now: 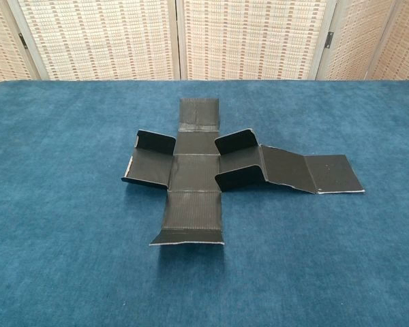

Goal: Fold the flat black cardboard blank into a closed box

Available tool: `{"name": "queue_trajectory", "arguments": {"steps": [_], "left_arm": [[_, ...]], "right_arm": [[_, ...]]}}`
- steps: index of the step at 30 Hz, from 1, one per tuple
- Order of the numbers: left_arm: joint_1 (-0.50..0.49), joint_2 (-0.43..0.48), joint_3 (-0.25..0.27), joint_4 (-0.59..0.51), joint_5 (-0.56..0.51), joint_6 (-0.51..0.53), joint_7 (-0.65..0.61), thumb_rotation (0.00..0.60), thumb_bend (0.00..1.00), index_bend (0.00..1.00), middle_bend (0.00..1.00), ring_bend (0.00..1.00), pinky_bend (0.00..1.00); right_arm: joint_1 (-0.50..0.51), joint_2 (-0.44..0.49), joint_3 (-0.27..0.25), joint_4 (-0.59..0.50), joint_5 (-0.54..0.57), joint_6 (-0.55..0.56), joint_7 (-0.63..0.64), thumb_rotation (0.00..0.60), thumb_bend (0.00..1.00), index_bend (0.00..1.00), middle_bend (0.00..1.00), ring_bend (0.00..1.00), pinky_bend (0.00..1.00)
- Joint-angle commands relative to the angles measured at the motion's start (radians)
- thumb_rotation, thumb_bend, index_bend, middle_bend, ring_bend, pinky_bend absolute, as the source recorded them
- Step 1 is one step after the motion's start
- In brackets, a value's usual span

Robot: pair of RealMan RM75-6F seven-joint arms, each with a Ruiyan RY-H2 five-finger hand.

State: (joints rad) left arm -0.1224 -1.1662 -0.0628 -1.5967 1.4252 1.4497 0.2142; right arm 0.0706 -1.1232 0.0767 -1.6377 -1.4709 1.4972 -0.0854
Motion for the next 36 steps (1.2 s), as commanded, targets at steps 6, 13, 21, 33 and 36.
{"name": "queue_trajectory", "arguments": {"steps": [6,13,21,33,36], "left_arm": [[0.013,-0.035,-0.004,0.038,0.022,0.045,-0.026,0.600,0.25,0.00,0.00,0.02,0.13],[0.020,-0.042,-0.004,0.058,0.030,0.060,-0.049,0.600,0.25,0.00,0.00,0.02,0.13],[0.023,-0.045,-0.004,0.073,0.029,0.060,-0.065,0.600,0.24,0.00,0.00,0.02,0.13],[0.031,-0.050,0.004,0.094,0.033,0.059,-0.087,0.600,0.24,0.00,0.00,0.02,0.13],[0.030,-0.050,0.006,0.096,0.034,0.054,-0.088,0.600,0.24,0.00,0.00,0.02,0.13]], "right_arm": [[0.001,0.011,-0.005,-0.021,-0.015,-0.006,0.035,0.600,0.06,0.00,0.13,0.04,0.19],[0.002,0.020,-0.010,-0.044,-0.031,-0.006,0.036,0.600,0.06,0.00,0.13,0.07,0.20],[0.051,0.023,0.011,-0.099,-0.023,-0.068,0.010,0.600,0.06,0.00,0.17,0.25,0.39],[0.342,-0.062,0.126,-0.190,0.301,-0.491,-0.158,0.600,0.06,0.00,0.08,0.68,1.00],[0.405,-0.104,0.145,-0.165,0.407,-0.571,-0.171,0.600,0.06,0.00,0.07,0.70,1.00]]}}
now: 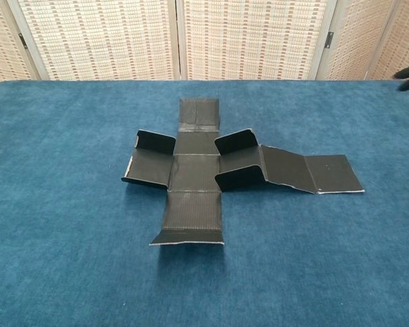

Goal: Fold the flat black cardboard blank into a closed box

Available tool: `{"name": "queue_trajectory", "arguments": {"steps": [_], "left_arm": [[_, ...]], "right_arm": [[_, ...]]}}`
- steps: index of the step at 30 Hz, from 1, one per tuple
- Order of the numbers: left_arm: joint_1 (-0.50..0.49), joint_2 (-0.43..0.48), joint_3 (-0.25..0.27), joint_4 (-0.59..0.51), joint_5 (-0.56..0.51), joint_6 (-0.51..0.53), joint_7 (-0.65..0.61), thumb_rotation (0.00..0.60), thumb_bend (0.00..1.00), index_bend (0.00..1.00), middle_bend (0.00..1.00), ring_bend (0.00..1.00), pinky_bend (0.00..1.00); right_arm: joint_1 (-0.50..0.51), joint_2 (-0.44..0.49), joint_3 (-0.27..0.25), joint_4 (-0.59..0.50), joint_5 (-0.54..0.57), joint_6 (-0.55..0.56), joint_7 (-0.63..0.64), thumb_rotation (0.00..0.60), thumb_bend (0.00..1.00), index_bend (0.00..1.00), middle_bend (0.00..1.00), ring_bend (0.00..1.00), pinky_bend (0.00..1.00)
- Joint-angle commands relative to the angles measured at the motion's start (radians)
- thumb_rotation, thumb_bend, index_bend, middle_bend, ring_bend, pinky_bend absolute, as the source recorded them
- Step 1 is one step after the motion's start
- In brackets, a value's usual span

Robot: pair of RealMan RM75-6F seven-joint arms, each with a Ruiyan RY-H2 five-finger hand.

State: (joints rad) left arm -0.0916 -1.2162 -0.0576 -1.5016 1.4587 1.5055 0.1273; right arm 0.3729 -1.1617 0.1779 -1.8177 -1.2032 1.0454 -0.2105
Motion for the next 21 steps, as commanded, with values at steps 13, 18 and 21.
{"name": "queue_trajectory", "arguments": {"steps": [13,18,21], "left_arm": [[-0.006,0.002,0.009,0.008,-0.008,-0.034,0.000,0.600,0.25,0.00,0.00,0.02,0.13],[-0.010,-0.003,0.010,0.014,-0.011,-0.046,0.001,0.600,0.25,0.00,0.00,0.02,0.13],[-0.012,-0.004,0.012,0.015,-0.011,-0.051,0.001,0.600,0.24,0.00,0.00,0.02,0.13]], "right_arm": [[0.352,-0.258,0.040,0.252,0.535,-0.332,-0.121,0.600,0.06,0.00,0.04,0.71,1.00],[0.423,-0.310,0.023,0.335,0.631,-0.352,-0.145,0.600,0.06,0.00,0.04,0.71,1.00],[0.465,-0.337,0.012,0.374,0.676,-0.365,-0.163,0.600,0.07,0.00,0.04,0.71,1.00]]}}
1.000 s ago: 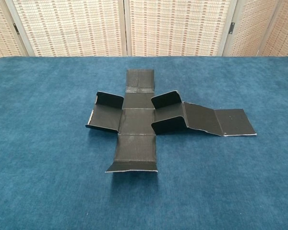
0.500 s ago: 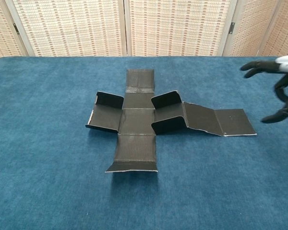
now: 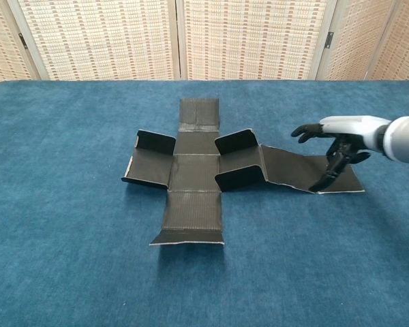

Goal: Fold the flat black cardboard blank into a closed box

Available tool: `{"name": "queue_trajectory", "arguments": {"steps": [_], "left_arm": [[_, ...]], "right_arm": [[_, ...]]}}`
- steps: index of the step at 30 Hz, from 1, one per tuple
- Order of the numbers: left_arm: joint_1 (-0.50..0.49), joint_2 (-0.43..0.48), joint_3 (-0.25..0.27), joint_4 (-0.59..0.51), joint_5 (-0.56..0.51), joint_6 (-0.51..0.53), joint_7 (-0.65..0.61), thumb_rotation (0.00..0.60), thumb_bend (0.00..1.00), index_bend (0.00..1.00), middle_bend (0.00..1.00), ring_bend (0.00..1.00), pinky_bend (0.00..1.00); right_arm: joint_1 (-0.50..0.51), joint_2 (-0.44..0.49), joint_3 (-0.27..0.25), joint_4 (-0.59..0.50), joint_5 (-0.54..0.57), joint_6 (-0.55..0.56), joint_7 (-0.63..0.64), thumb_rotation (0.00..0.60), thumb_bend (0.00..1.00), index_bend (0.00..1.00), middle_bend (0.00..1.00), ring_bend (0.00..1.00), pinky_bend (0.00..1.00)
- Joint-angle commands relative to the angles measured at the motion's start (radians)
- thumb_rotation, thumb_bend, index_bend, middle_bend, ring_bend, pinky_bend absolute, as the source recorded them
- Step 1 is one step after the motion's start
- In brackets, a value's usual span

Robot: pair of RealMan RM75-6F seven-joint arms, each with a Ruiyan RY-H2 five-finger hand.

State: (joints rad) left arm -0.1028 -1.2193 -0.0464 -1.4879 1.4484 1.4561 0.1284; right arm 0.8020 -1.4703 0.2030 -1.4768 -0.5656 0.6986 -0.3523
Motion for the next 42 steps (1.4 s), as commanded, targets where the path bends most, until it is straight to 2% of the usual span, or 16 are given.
{"name": "queue_trajectory", "arguments": {"steps": [1,6,18,20,23,25,27,30,32,35,38,42], "left_arm": [[-0.001,-0.002,0.001,0.003,-0.002,-0.003,0.000,0.600,0.24,0.00,0.00,0.02,0.13],[-0.002,-0.005,0.002,0.007,-0.007,-0.012,0.000,0.600,0.24,0.00,0.00,0.02,0.13],[-0.006,-0.013,0.002,0.025,-0.012,-0.026,-0.017,0.600,0.24,0.00,0.00,0.02,0.13],[-0.012,-0.015,0.001,0.028,-0.010,-0.032,-0.020,0.600,0.24,0.00,0.00,0.02,0.13],[-0.030,-0.023,-0.003,0.037,0.004,-0.046,-0.030,0.600,0.24,0.00,0.00,0.02,0.13],[-0.050,-0.032,-0.009,0.045,0.012,-0.064,-0.044,0.600,0.24,0.01,0.00,0.03,0.15],[-0.080,-0.051,-0.023,0.060,0.022,-0.087,-0.067,0.600,0.24,0.03,0.00,0.08,0.20],[-0.137,-0.094,-0.049,0.100,0.027,-0.135,-0.099,0.600,0.24,0.09,0.08,0.23,0.34],[-0.187,-0.130,-0.068,0.141,0.026,-0.186,-0.127,0.600,0.25,0.16,0.16,0.40,0.50],[-0.262,-0.180,-0.093,0.207,0.011,-0.273,-0.131,0.600,0.25,0.19,0.19,0.62,0.74],[-0.326,-0.228,-0.112,0.258,-0.010,-0.346,-0.124,0.600,0.25,0.15,0.18,0.69,0.84],[-0.385,-0.306,-0.116,0.347,-0.025,-0.403,-0.083,0.600,0.25,0.03,0.09,0.70,0.88]], "right_arm": [[0.052,-0.039,-0.016,0.048,0.056,-0.023,-0.026,0.600,0.08,0.00,0.04,0.71,1.00],[0.107,-0.075,-0.031,0.091,0.113,-0.038,-0.045,0.600,0.09,0.00,0.04,0.71,1.00],[0.177,-0.140,-0.068,0.163,0.187,0.014,-0.095,0.600,0.12,0.00,0.09,0.73,1.00],[0.187,-0.151,-0.073,0.174,0.199,0.029,-0.109,0.600,0.14,0.08,0.13,0.74,1.00],[0.190,-0.161,-0.068,0.174,0.199,0.050,-0.111,0.600,0.17,0.31,0.28,0.75,1.00],[0.185,-0.164,-0.062,0.166,0.178,0.066,-0.102,0.600,0.18,0.38,0.34,0.76,1.00],[0.173,-0.160,-0.053,0.143,0.140,0.083,-0.080,0.600,0.19,0.41,0.37,0.76,1.00],[0.154,-0.153,-0.044,0.115,0.077,0.103,-0.049,0.600,0.19,0.43,0.40,0.76,1.00],[0.146,-0.150,-0.043,0.095,0.039,0.111,-0.038,0.600,0.19,0.43,0.41,0.76,1.00],[0.142,-0.151,-0.039,0.081,0.002,0.114,-0.028,0.600,0.19,0.43,0.41,0.76,1.00],[0.139,-0.161,-0.034,0.070,-0.032,0.132,-0.024,0.600,0.19,0.43,0.42,0.76,1.00],[0.140,-0.172,-0.030,0.068,-0.050,0.146,-0.030,0.600,0.19,0.43,0.42,0.76,1.00]]}}
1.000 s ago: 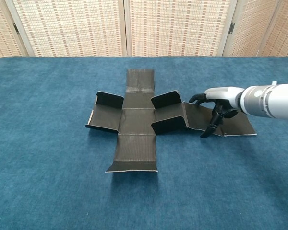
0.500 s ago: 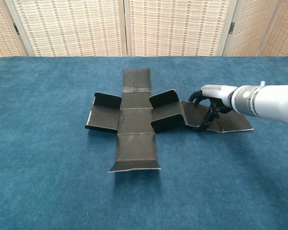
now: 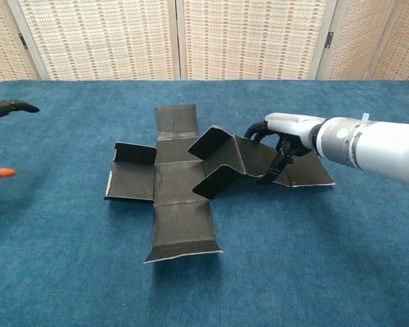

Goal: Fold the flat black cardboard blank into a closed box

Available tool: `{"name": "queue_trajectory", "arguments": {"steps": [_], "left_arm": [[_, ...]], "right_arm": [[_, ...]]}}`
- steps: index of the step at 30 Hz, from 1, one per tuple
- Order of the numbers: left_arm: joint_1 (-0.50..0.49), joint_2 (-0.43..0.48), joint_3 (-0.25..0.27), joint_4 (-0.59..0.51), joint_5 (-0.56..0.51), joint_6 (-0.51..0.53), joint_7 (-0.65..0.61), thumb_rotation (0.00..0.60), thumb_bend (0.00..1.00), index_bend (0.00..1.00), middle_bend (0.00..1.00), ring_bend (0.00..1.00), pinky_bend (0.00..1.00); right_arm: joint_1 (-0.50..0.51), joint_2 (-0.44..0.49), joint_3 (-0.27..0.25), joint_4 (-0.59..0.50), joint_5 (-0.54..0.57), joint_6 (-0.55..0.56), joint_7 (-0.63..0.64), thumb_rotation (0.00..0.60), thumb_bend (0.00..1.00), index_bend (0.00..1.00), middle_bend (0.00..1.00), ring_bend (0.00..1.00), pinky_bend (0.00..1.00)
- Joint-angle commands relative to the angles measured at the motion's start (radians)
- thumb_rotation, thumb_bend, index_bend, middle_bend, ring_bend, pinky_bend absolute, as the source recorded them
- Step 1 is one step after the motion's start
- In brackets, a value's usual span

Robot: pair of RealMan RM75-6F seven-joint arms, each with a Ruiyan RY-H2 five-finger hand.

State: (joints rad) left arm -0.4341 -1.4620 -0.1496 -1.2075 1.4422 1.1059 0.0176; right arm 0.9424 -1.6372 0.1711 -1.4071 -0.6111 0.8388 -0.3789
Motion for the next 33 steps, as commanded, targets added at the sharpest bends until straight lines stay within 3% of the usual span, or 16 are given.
{"name": "queue_trajectory", "arguments": {"steps": [1,7,14,22,33], "left_arm": [[-0.063,-0.080,-0.013,0.080,-0.019,-0.058,0.037,0.600,0.25,0.01,0.08,0.70,0.88],[-0.111,-0.180,-0.017,0.164,-0.015,-0.046,0.099,0.600,0.23,0.00,0.01,0.69,0.89],[-0.156,-0.262,-0.011,0.252,-0.016,-0.049,0.174,0.600,0.23,0.00,0.00,0.66,0.89],[-0.174,-0.297,0.008,0.273,-0.027,-0.070,0.214,0.600,0.23,0.00,0.00,0.65,0.89],[-0.193,-0.255,0.015,0.123,-0.006,-0.109,-0.113,0.600,0.23,0.00,0.00,0.63,0.89]], "right_arm": [[0.000,-0.007,0.002,-0.002,-0.006,0.008,-0.005,0.600,0.19,0.43,0.42,0.76,1.00],[0.000,-0.011,0.002,-0.011,-0.014,0.011,-0.019,0.600,0.19,0.43,0.42,0.76,1.00],[-0.004,-0.007,0.003,-0.022,-0.026,0.021,-0.028,0.600,0.19,0.43,0.42,0.76,1.00],[-0.014,-0.012,0.002,-0.016,-0.046,0.021,-0.021,0.600,0.19,0.43,0.42,0.76,1.00],[-0.009,-0.028,-0.006,0.024,-0.159,0.004,-0.015,0.600,0.19,0.43,0.43,0.76,1.00]]}}
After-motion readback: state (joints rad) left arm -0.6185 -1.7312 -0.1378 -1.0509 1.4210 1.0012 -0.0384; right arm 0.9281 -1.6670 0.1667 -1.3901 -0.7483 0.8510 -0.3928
